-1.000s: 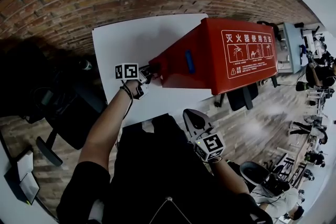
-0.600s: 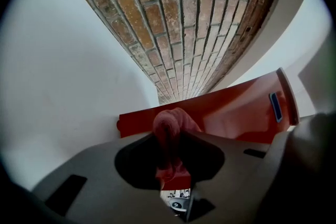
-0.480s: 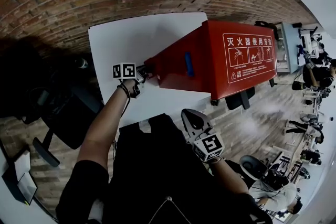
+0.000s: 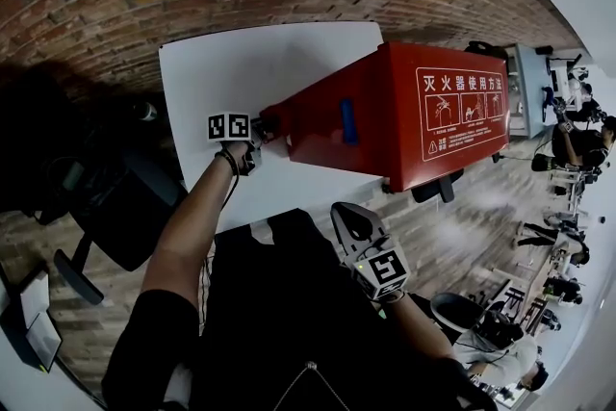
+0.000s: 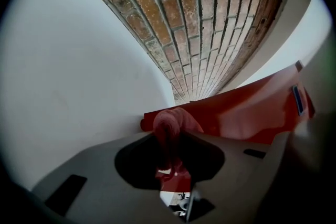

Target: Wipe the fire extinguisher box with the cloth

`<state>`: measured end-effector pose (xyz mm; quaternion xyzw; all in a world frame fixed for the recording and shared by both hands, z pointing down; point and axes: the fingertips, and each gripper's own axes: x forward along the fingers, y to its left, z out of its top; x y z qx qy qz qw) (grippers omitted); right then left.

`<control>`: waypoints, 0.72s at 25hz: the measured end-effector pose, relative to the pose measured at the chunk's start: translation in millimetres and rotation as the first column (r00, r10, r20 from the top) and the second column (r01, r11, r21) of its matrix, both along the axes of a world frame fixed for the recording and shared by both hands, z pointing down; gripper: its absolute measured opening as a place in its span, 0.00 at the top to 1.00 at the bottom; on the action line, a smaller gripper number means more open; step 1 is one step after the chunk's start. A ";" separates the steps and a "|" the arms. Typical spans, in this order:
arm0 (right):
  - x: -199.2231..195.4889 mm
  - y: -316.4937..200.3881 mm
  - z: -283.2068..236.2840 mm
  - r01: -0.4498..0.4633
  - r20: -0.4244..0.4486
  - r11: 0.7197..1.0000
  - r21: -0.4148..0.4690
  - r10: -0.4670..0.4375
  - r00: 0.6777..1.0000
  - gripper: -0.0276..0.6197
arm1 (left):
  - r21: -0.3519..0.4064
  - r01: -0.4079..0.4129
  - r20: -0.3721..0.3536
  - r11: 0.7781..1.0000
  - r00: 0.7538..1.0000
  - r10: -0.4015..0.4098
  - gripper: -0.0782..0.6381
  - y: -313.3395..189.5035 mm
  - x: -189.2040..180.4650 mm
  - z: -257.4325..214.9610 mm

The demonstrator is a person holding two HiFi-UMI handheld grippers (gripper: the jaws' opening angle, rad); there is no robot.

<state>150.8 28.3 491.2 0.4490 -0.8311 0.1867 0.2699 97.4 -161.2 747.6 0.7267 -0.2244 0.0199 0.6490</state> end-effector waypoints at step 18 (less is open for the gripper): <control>0.3 0.4 9.0 0.010 -0.020 1.000 -0.026 -0.010 1.000 0.93 | -0.040 0.020 0.246 0.999 0.969 -0.009 0.74 1.7 1.5 63.9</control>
